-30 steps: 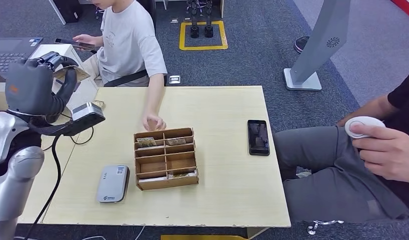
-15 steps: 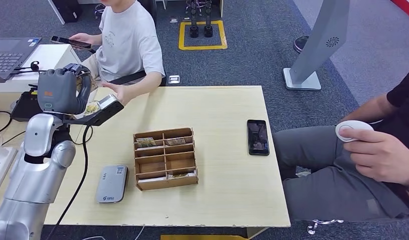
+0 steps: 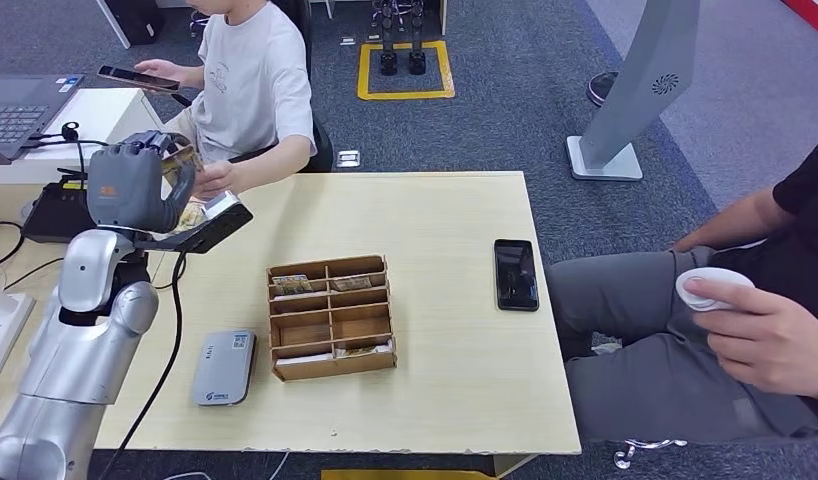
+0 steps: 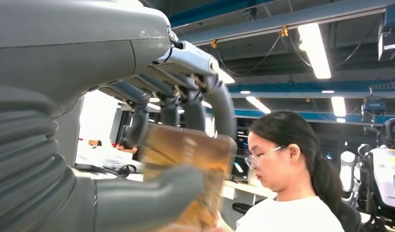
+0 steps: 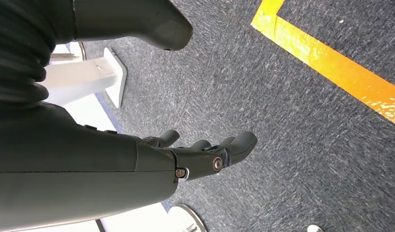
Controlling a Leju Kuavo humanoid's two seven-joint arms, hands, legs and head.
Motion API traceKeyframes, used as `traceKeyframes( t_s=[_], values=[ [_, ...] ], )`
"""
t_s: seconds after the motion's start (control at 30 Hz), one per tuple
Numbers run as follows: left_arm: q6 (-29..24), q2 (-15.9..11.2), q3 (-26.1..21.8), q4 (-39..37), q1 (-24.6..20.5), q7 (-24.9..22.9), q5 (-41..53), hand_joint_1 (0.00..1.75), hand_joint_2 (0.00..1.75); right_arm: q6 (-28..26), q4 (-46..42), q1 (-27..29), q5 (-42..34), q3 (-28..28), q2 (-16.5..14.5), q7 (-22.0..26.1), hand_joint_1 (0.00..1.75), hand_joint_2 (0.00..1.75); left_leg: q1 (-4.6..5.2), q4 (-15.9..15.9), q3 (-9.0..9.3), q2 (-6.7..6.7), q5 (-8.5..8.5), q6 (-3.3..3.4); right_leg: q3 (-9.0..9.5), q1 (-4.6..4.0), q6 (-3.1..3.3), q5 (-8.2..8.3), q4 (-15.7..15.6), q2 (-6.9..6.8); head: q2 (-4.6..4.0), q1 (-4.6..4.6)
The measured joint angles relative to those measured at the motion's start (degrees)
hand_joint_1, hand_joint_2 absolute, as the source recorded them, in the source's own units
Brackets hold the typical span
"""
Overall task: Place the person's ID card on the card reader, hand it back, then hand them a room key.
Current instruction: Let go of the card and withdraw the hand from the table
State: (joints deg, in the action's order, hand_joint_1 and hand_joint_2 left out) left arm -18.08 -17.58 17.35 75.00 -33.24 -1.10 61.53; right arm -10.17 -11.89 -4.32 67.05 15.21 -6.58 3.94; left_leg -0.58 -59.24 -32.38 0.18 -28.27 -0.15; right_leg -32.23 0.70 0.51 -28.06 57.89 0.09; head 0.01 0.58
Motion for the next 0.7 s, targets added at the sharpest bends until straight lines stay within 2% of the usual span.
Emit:
traceKeyframes(
  t_s=[0.27,0.47,0.57,0.7],
  values=[
    [-3.6,-0.6,-0.2,-0.3,1.6,0.8,-1.9,0.00,1.75,-0.1,0.0,0.1,-0.6,0.0,0.0,0.0,0.00,1.75,0.00,0.0,-0.05,0.00,0.00,0.00,0.00,0.00,0.00,0.00,0.0,0.00,0.00,0.00],
    [-11.3,-1.9,-3.5,1.1,7.5,2.2,-3.6,0.00,1.75,-0.9,0.0,0.9,-1.5,0.0,0.0,0.0,0.00,1.75,-0.01,0.0,-0.08,0.04,-0.02,-0.01,-0.01,0.00,0.01,-0.02,0.0,0.05,0.00,-0.01],
    [-15.4,-2.2,-6.9,4.0,13.3,4.9,-9.0,0.00,1.75,-1.8,0.1,1.3,-2.6,0.2,0.0,0.4,0.00,1.75,0.00,0.1,-0.05,0.18,-0.08,-0.03,-0.03,0.00,0.01,-0.04,0.0,0.20,0.01,-0.01],
    [-20.6,0.1,-17.0,10.9,27.3,13.2,-24.3,0.00,1.75,-3.4,0.4,2.6,-4.1,1.3,-0.2,1.6,0.00,1.75,-0.01,0.1,0.01,0.47,-0.27,-0.04,-0.08,0.01,0.07,-0.16,0.0,0.50,0.00,0.00]
  ],
)
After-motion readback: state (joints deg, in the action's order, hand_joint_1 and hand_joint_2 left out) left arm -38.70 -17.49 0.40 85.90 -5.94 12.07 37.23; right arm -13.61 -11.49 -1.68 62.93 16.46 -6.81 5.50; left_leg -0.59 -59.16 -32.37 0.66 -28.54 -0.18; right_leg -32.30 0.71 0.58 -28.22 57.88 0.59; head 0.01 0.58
